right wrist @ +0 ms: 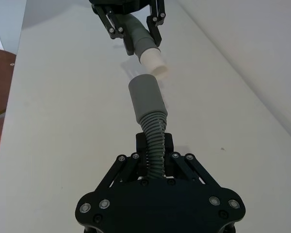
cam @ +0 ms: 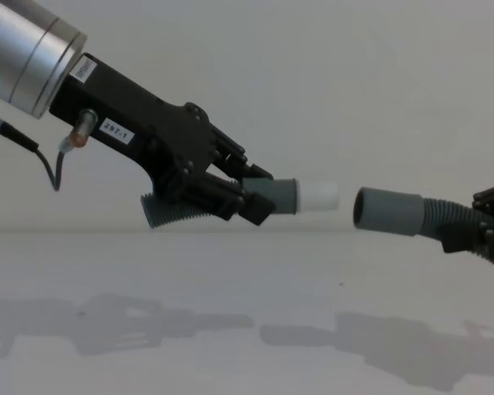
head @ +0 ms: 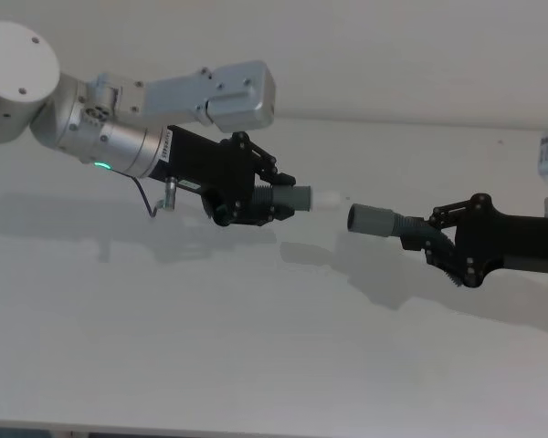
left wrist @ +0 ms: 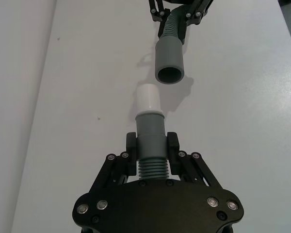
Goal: Use both hands to pick up one end of the pipe from the table, align the ends, and insert them.
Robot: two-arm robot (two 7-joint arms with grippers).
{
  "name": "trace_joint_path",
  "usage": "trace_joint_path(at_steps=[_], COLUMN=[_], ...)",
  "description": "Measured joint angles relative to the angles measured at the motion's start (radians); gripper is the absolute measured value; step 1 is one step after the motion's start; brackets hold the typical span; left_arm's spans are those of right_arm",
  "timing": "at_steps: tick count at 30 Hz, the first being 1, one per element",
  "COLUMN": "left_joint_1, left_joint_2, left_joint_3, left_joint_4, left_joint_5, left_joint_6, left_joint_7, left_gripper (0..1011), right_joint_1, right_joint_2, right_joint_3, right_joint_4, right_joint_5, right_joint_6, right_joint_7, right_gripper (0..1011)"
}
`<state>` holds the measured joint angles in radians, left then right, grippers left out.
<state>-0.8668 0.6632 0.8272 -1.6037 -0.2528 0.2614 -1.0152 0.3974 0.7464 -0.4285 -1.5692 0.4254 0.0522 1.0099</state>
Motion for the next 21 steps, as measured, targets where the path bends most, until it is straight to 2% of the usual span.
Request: trace_joint_path(at_steps=[21], left_joint_1=[-0.024], left_joint_2=[-0.003], left_joint_3=[0.024], left_joint_4=[0.021], left_joint_5=[-0.014], left_joint_6=[-0.011], left_joint_7=[-0.018], left_gripper=[354], right_joint_1=[0.02], right_joint_2=[-0.006], right_joint_3=[-0.028], right_joint_4=[0.016], right_joint_5=[0.008], right_joint_6=[0.017], right_joint_7=[-0.011], right_gripper=[177])
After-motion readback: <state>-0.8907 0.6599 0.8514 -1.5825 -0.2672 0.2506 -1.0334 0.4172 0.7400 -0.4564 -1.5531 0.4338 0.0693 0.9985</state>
